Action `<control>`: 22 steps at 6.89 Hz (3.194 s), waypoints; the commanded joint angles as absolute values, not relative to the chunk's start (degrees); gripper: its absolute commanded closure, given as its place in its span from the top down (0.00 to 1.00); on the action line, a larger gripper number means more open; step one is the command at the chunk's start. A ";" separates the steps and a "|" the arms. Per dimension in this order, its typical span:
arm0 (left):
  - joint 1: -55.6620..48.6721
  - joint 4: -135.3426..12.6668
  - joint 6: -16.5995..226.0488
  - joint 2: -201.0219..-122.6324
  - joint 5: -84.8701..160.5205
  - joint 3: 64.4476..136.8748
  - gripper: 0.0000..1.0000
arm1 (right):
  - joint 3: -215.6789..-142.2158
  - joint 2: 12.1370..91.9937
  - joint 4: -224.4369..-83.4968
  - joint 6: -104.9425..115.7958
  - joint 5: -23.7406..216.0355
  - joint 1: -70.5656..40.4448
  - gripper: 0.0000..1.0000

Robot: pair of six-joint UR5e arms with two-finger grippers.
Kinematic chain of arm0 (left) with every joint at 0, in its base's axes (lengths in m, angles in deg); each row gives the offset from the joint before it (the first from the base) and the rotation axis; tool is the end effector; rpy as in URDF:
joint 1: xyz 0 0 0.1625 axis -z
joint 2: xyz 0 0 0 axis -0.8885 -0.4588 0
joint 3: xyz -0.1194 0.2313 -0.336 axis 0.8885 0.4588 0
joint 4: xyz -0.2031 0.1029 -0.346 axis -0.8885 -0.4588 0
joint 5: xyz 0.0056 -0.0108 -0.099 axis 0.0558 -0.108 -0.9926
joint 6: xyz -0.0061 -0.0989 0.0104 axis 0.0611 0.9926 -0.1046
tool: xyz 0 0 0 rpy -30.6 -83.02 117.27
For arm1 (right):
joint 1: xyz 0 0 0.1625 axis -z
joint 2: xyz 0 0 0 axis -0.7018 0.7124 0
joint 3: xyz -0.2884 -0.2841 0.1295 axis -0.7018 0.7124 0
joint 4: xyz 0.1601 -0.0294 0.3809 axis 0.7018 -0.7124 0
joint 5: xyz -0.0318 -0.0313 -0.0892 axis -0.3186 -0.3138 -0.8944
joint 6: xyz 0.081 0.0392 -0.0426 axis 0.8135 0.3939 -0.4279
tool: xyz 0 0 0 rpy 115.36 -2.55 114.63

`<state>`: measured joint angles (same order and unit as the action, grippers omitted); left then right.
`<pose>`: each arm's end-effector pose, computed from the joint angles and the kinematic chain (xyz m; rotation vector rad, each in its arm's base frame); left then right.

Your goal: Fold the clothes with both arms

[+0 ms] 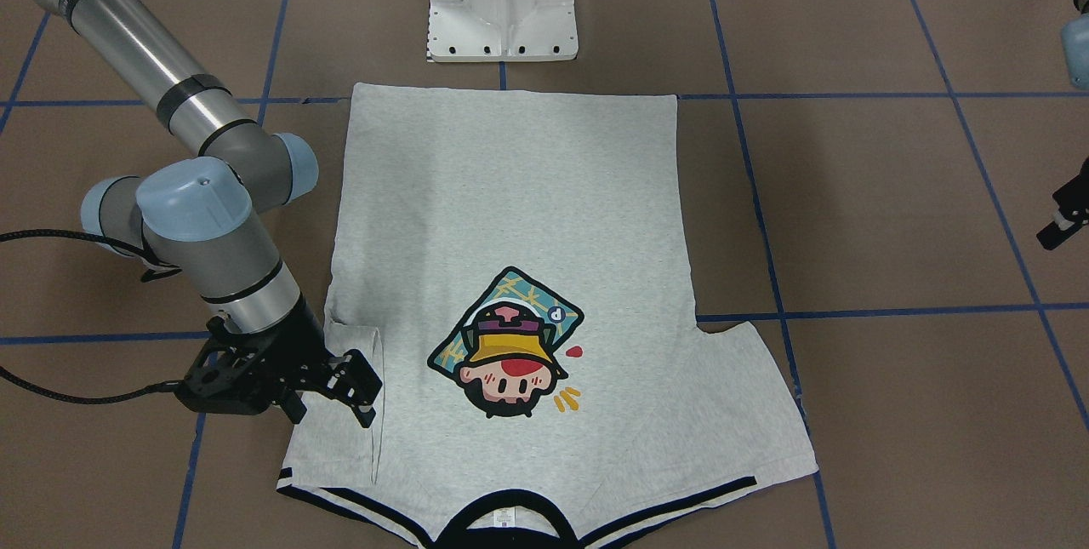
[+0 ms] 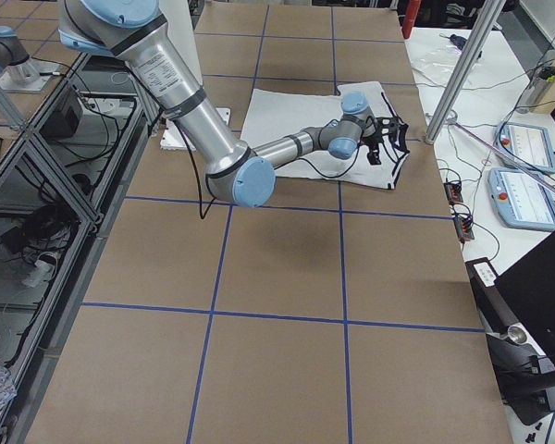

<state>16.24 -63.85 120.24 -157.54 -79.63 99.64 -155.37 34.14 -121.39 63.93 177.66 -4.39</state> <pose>0.0597 -0.6076 0.4469 0.3860 1.0082 0.0268 -0.4222 -0.6500 0.3335 0.3912 -1.0585 0.3891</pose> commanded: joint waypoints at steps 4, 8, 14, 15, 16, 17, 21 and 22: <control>6.83 -78.47 130.34 -160.70 -79.60 91.95 1.00 | -162.67 42.63 -118.97 62.14 186.85 -8.08 1.00; 0.60 -79.71 137.79 -169.37 -69.41 80.04 1.00 | -167.83 47.01 -119.06 62.05 193.27 -11.50 1.00; -5.21 -95.79 143.52 -184.75 -59.74 53.32 0.96 | -172.52 51.16 -119.06 62.05 192.13 -11.59 1.00; -5.30 -96.05 143.52 -185.82 -58.69 51.46 0.88 | -172.44 51.16 -119.06 62.05 192.13 -11.59 1.00; -5.30 -97.36 143.52 -187.57 -58.33 49.00 0.72 | -172.35 51.16 -119.06 62.05 192.13 -11.50 1.00; -5.47 -98.77 143.52 -187.93 -57.20 47.24 0.65 | -172.44 51.25 -119.06 62.05 191.96 -11.50 1.00; -6.00 -98.87 143.52 -189.16 -54.90 44.85 0.48 | -172.44 51.34 -119.06 62.05 191.78 -11.50 1.00; -6.09 -98.87 143.52 -189.17 -54.90 44.59 0.38 | -172.44 51.43 -119.06 62.05 191.86 -11.59 1.00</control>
